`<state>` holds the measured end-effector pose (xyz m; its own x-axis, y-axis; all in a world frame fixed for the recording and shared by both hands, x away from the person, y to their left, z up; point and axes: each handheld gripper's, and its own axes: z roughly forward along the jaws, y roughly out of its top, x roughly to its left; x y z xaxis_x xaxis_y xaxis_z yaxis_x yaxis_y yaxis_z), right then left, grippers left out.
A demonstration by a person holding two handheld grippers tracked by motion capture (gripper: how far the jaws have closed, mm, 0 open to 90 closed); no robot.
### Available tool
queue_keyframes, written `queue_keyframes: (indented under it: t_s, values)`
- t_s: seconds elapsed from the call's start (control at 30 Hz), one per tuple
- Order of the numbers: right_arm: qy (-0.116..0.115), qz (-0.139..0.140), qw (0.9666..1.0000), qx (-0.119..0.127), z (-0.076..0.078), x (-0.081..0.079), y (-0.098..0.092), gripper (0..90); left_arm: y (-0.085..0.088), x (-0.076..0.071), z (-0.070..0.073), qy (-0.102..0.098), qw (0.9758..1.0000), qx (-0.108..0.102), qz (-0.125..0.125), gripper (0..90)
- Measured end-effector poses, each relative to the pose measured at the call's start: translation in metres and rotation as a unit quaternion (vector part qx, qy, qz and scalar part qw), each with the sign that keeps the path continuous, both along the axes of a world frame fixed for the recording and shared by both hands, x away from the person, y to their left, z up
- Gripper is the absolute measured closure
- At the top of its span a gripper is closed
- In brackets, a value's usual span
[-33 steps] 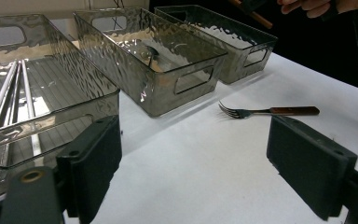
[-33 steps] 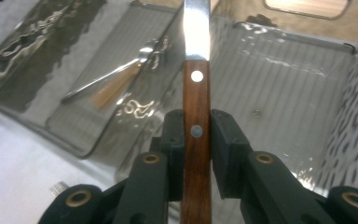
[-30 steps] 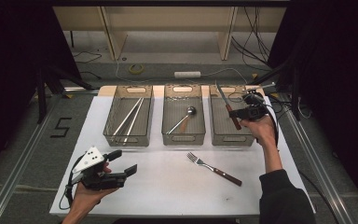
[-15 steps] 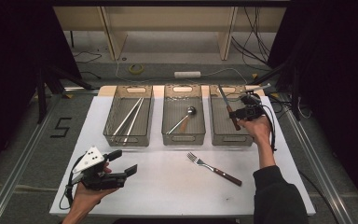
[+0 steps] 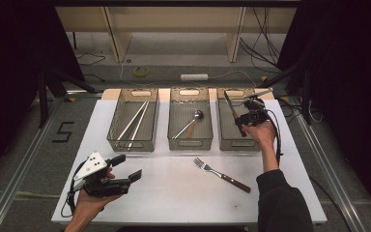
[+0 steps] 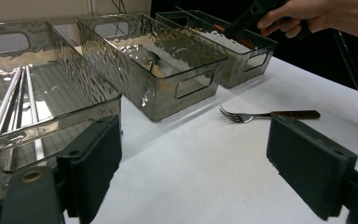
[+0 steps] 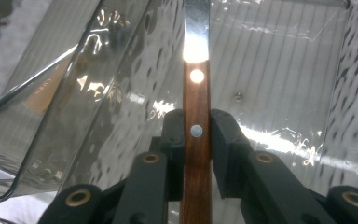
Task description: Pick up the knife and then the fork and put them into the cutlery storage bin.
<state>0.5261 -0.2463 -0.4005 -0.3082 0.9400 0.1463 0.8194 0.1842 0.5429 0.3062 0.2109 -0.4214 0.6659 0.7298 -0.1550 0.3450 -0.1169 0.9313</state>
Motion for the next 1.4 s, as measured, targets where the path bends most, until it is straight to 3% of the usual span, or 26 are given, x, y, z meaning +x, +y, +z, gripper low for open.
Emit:
queue_keyframes:
  t_s: [0.27, 0.33, 0.7, 0.87, 0.97, 1.4]
  values:
    - [0.014, 0.003, 0.9998, 0.013, -0.007, 0.002, 0.001, 74.8, 0.000, 0.000, 0.000, 0.001, 1.0000, 0.000, -0.001, 17.5]
    - [0.025, 0.009, 0.9995, 0.014, -0.008, 0.002, 0.004, 65.8, 0.000, 0.000, 0.000, 0.001, 1.0000, 0.000, 0.000, 17.4]
    - [-0.013, 0.046, 0.9984, 0.030, 0.013, -0.015, 0.001, 48.6, 0.000, 0.000, 0.000, 0.000, 1.0000, 0.000, 0.002, 17.4]
    - [-0.032, 0.083, 0.9953, 0.037, 0.022, -0.029, 0.006, 43.3, -0.001, 0.000, 0.000, 0.002, 1.0000, 0.000, 0.002, 17.3]
    - [-0.033, 0.108, 0.9933, 0.025, 0.025, -0.037, 0.010, 39.9, -0.001, 0.000, 0.000, 0.002, 1.0000, -0.002, 0.003, 17.3]
    - [-0.069, 0.167, 0.9828, 0.036, 0.032, -0.082, 0.018, 30.6, 0.000, 0.001, -0.001, 0.004, 1.0000, -0.004, 0.004, 16.9]
